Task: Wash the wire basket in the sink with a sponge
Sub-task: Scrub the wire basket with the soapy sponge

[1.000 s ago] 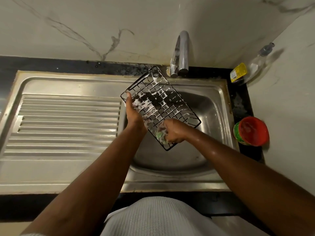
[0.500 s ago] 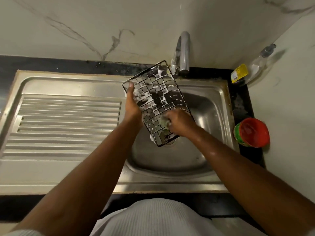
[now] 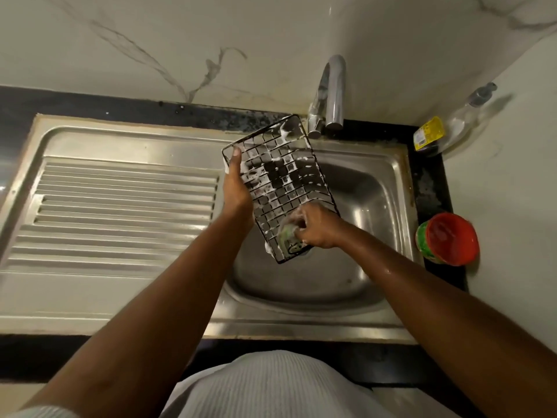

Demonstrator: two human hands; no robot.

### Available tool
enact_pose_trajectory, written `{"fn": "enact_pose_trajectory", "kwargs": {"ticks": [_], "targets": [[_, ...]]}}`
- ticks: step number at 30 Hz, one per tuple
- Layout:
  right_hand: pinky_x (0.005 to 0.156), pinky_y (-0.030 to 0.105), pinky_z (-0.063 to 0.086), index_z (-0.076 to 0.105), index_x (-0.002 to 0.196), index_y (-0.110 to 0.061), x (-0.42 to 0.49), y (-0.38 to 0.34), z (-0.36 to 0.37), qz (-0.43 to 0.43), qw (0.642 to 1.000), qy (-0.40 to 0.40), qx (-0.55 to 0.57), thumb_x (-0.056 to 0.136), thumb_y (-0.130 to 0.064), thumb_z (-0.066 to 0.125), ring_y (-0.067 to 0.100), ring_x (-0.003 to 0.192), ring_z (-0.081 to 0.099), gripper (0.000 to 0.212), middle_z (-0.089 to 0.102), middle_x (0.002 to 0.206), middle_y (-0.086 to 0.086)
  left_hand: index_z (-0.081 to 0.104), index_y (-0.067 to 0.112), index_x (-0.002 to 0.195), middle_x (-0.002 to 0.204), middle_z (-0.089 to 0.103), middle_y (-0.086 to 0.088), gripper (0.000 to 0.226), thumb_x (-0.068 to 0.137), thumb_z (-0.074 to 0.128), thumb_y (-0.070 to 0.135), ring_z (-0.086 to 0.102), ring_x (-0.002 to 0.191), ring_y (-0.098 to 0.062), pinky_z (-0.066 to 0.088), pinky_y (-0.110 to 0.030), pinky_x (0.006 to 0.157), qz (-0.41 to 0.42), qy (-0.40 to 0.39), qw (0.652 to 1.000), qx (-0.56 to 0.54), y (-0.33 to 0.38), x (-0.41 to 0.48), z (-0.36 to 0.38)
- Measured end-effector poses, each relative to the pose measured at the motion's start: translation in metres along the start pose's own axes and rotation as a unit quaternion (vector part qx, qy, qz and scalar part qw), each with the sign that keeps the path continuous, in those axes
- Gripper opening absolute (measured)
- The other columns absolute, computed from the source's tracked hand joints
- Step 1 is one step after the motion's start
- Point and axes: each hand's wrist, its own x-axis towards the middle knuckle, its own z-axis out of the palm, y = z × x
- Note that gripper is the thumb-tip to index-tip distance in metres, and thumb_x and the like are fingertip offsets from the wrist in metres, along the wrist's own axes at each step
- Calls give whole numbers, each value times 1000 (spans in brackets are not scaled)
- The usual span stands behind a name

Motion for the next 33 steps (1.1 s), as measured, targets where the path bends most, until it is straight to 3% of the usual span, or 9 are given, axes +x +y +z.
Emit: {"fn": "enact_pose_trajectory", "kwargs": {"ticks": [2, 4, 7, 13, 17, 21, 26, 29, 33], "targets": [[84, 23, 54, 79, 111, -19, -4, -3, 8, 2, 993, 64, -98, 89, -9, 74, 17, 101, 72, 25, 76, 110, 0, 56, 31, 147, 144, 63, -9, 111, 60, 61, 100, 61, 129, -35, 47, -63, 107, 4, 5, 1000, 17, -5, 13, -1], [95, 31, 50, 76, 120, -19, -9, -5, 19, 3, 978, 34, -206, 88, -6, 74, 23, 107, 70, 35, 74, 117, 5, 50, 28, 151, 149, 59, -10, 111, 64, 64, 95, 57, 133, -35, 45, -64, 109, 17, 14, 999, 31, -8, 13, 1], [85, 30, 49, 70, 128, -19, -11, -11, 20, 7, 968, -20, -251, 90, -8, 72, 25, 110, 66, 40, 69, 125, 7, 38, 23, 157, 155, 50, -13, 104, 77, 63, 84, 50, 138, -35, 40, -65, 114, 38, 26, 998, 52, -6, 5, 7], [85, 24, 48, 72, 129, -18, -13, 1, 5, -17, 987, -72, -145, 92, -10, 66, 18, 112, 65, 37, 69, 129, 3, 26, 25, 164, 166, 35, -14, 100, 86, 59, 79, 39, 149, -38, 32, -66, 118, 35, 46, 998, 22, -9, 18, 4], [83, 11, 50, 75, 123, -27, -15, 29, 1, -10, 998, 46, -35, 93, -21, 71, 1, 105, 66, 31, 73, 121, -9, 26, 32, 163, 166, 36, -12, 126, 61, 62, 96, 42, 147, -37, 34, -66, 117, 22, 46, 999, 14, -2, 24, -1], [93, 37, 57, 77, 118, -26, -18, 40, 24, -24, 964, 196, -176, 89, -14, 76, 14, 97, 71, 31, 77, 114, -3, 25, 26, 164, 167, 33, -12, 93, 91, 54, 76, 39, 149, -36, 34, -60, 117, 45, 65, 996, 39, -2, 24, 0], [89, 26, 59, 71, 128, -17, -21, 11, 25, -5, 993, 73, 92, 97, -26, 69, 5, 101, 71, 32, 72, 125, -4, 17, 25, 166, 169, 27, -15, 103, 88, 59, 77, 34, 151, -38, 32, -63, 120, 64, 57, 991, 107, -15, 23, -1], [67, 15, 58, 65, 134, -12, -16, -9, 12, 18, 949, 252, 187, 101, -24, 65, -6, 77, 69, 35, 72, 117, 0, 34, 29, 158, 159, 45, -13, 114, 68, 59, 94, 48, 139, -36, 42, -64, 112, 64, 29, 986, 153, -20, 19, -3], [51, 13, 52, 55, 144, -3, -7, -33, -15, 16, 869, 441, 225, 102, -13, 62, 0, 63, 67, 44, 72, 105, 7, 52, 26, 138, 131, 65, -3, 71, 81, 58, 68, 62, 120, -25, 51, -56, 105, 112, -4, 963, 247, -33, 17, -9]]}}
